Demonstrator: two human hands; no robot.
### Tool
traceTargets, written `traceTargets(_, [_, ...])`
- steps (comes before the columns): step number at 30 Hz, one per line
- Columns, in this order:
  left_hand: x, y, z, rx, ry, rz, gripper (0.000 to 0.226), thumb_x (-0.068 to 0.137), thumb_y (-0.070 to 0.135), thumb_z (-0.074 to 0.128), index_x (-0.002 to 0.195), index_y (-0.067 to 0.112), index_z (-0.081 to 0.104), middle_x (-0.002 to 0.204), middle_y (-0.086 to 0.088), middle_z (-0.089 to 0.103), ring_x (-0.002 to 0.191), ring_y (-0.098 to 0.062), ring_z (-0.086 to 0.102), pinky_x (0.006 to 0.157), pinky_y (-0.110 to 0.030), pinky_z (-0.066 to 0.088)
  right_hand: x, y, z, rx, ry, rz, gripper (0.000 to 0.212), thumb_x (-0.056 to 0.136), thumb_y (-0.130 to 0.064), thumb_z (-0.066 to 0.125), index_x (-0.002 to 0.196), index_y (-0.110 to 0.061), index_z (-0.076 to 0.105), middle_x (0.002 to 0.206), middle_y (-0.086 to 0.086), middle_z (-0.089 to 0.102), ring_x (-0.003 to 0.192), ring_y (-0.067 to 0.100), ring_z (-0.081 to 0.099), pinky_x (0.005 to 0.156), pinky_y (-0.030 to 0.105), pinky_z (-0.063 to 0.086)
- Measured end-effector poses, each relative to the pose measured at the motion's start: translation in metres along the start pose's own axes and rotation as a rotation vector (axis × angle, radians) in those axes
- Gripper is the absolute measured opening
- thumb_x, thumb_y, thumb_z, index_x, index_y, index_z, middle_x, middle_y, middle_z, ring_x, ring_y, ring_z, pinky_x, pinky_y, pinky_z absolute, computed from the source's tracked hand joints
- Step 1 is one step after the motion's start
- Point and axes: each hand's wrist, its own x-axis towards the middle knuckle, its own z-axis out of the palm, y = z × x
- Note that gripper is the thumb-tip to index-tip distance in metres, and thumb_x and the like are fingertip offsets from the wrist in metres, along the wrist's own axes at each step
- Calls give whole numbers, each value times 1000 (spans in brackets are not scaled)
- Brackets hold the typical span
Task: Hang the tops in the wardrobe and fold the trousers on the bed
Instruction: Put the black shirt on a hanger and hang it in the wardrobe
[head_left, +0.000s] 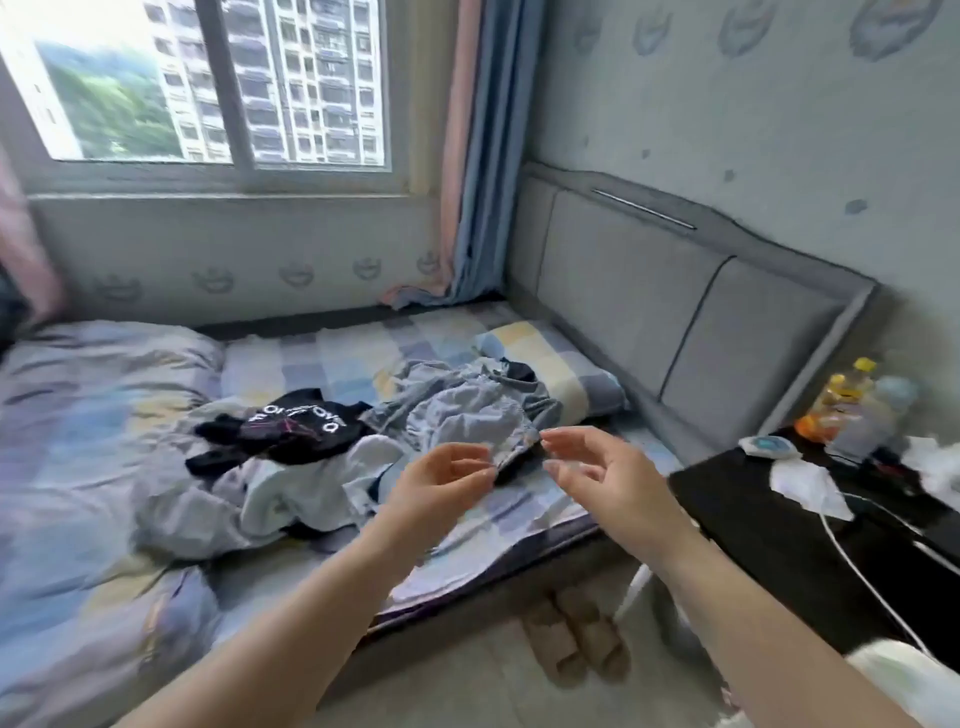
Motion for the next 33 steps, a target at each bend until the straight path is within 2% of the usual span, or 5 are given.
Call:
traceTargets(8, [-33, -39, -167, 70, 331, -78, 17, 85, 15, 71, 101, 18, 67, 95, 0, 74, 83, -2, 68, 66, -13, 50, 78, -29, 161, 41, -321, -62, 21, 87, -23, 67, 105, -34, 63, 105, -15, 67, 103, 2, 61, 94, 35, 50])
traceTargets(15, [-25, -61, -247, 0, 509, -164, 15, 85, 18, 71, 99, 23, 69, 94, 2, 75, 90, -11, 67, 77, -27, 50, 140, -32, 244, 43, -469, -54, 24, 88, -20, 66, 111, -27, 65, 109, -13, 67, 105, 4, 62, 96, 33, 49])
traceTargets(23, [88, -75, -333, 14, 537, -245, 17, 87, 20, 69, 104, 21, 67, 97, 1, 74, 86, -6, 69, 70, -18, 51, 270, 9, 329, 91, -524, 28, 21, 89, -19, 64, 108, -28, 64, 108, -14, 67, 105, 4, 61, 96, 36, 49])
traceTargets(28, [195, -82, -389, 45, 533, -290, 15, 88, 18, 68, 102, 22, 66, 98, 0, 72, 91, -12, 67, 74, -25, 50, 378, 42, 375, 168, -501, 140, 21, 89, -10, 63, 98, -29, 64, 99, -13, 68, 100, 5, 63, 92, 28, 50])
traceTargets(33, [279, -100, -441, 156, 462, -311, 15, 87, 17, 68, 102, 21, 67, 97, 2, 72, 84, -3, 66, 65, -12, 48, 458, 83, 416, 184, -432, 241, 18, 89, -11, 63, 94, -29, 65, 96, -9, 69, 98, 7, 65, 84, 17, 48])
